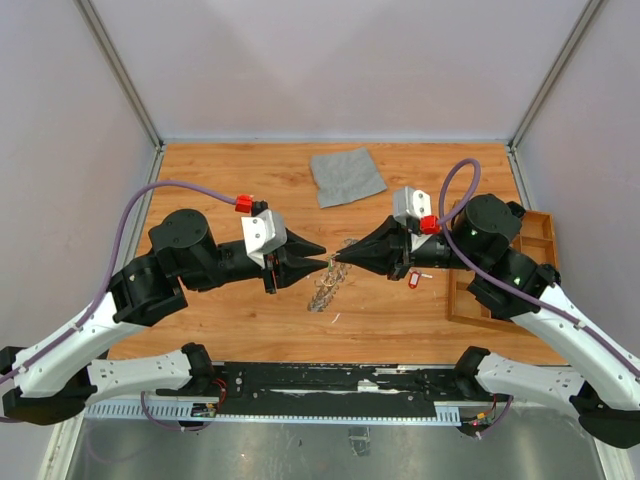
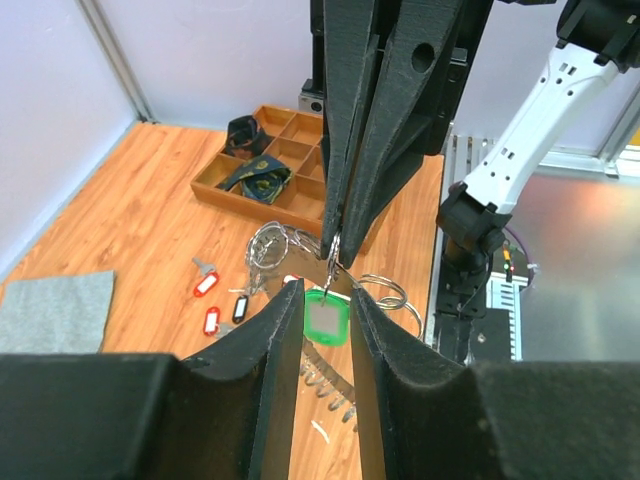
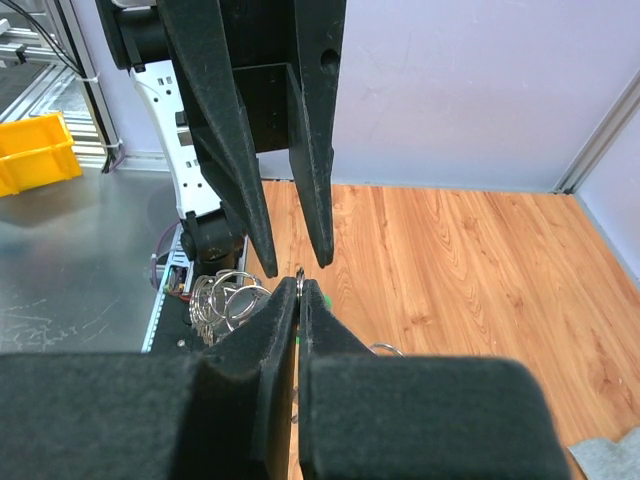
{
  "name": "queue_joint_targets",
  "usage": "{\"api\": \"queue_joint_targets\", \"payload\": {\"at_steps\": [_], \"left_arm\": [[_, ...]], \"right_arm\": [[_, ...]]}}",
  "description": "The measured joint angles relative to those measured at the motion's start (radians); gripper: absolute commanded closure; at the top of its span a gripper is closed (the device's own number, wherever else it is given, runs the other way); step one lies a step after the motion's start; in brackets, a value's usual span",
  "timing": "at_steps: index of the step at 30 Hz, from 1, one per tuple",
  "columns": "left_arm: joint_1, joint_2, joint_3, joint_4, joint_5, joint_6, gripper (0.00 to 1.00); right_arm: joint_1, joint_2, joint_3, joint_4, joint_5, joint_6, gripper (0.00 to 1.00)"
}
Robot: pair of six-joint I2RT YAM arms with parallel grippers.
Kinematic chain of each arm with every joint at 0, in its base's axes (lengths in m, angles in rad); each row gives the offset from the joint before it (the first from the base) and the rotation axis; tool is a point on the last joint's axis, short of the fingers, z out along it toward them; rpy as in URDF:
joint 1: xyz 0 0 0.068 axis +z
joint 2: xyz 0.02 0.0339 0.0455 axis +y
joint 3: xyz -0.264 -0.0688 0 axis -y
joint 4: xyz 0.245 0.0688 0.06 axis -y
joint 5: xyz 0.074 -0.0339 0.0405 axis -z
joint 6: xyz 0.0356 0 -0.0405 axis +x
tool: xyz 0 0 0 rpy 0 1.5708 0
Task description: Put the keys on the keyring
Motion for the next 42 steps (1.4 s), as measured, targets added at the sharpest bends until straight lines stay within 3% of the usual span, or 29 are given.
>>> {"api": "queue_joint_targets", "payload": {"at_steps": [13, 23, 42], "left_arm": [[0.000, 0.012, 0.000, 0.000, 0.019, 0.006, 0.80], [0.000, 0.015, 0.000, 0.001, 0.022, 0.011, 0.99], [0.000, 0.008, -0.014, 0.037, -0.010, 0.012, 1.00]], "right_arm": [[0.000, 0.000, -0.002, 0.026, -0.015, 0.014, 0.99], [0.000, 0.000, -0.002, 0.046, -0.025, 0.022, 0.99], [0.000, -0.003, -0.018, 0.106, 0.005, 0.048, 0.99]]}}
